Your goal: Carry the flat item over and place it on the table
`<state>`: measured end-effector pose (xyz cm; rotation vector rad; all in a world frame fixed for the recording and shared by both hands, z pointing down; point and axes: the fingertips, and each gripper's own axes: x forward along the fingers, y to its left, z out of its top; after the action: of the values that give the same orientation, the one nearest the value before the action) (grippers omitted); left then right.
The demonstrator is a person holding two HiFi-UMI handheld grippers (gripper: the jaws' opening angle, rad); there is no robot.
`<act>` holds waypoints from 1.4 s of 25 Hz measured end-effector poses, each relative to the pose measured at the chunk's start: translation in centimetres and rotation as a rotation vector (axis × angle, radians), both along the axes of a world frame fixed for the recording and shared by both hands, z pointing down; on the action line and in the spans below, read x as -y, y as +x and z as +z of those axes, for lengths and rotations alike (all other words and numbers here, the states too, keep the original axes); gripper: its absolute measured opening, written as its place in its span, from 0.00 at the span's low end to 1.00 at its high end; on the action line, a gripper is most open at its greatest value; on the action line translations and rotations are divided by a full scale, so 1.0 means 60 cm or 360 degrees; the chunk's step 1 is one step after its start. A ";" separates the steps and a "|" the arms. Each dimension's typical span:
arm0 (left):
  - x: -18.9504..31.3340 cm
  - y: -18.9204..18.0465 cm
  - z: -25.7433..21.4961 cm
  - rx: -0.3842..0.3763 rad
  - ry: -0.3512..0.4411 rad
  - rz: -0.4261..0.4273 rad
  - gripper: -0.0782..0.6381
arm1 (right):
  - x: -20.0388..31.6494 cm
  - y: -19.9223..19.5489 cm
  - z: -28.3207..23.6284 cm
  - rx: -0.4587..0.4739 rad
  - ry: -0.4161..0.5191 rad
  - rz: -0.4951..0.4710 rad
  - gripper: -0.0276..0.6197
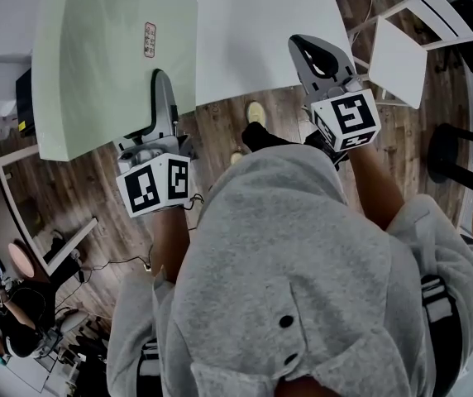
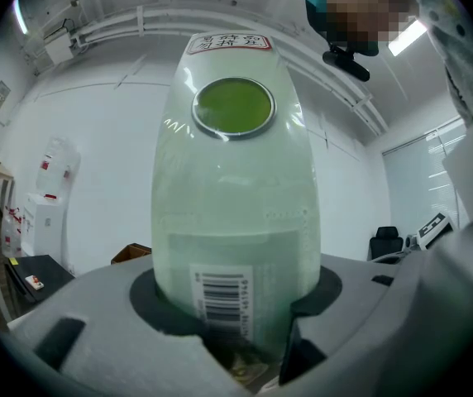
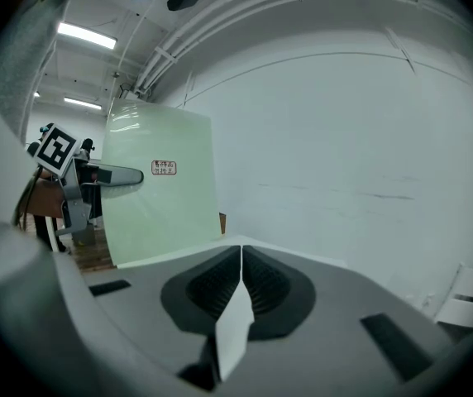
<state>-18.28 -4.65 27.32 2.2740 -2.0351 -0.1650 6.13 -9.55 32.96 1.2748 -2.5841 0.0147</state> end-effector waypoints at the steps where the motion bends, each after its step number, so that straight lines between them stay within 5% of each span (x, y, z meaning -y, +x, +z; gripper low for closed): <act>1: 0.008 0.003 0.000 0.0005 -0.0004 -0.0004 0.48 | 0.008 0.003 0.001 0.0001 -0.0004 -0.0004 0.09; 25: 0.123 0.067 -0.019 0.0118 -0.0043 -0.0127 0.48 | 0.123 0.065 0.026 0.0158 -0.0071 -0.0049 0.09; 35: 0.144 0.044 -0.031 0.0179 -0.0053 -0.0212 0.48 | 0.141 0.065 0.017 0.0216 -0.0063 -0.0052 0.09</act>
<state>-15.61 -13.29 25.49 2.1754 -2.2278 -0.0121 10.02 -18.01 34.00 1.2584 -2.7033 0.1503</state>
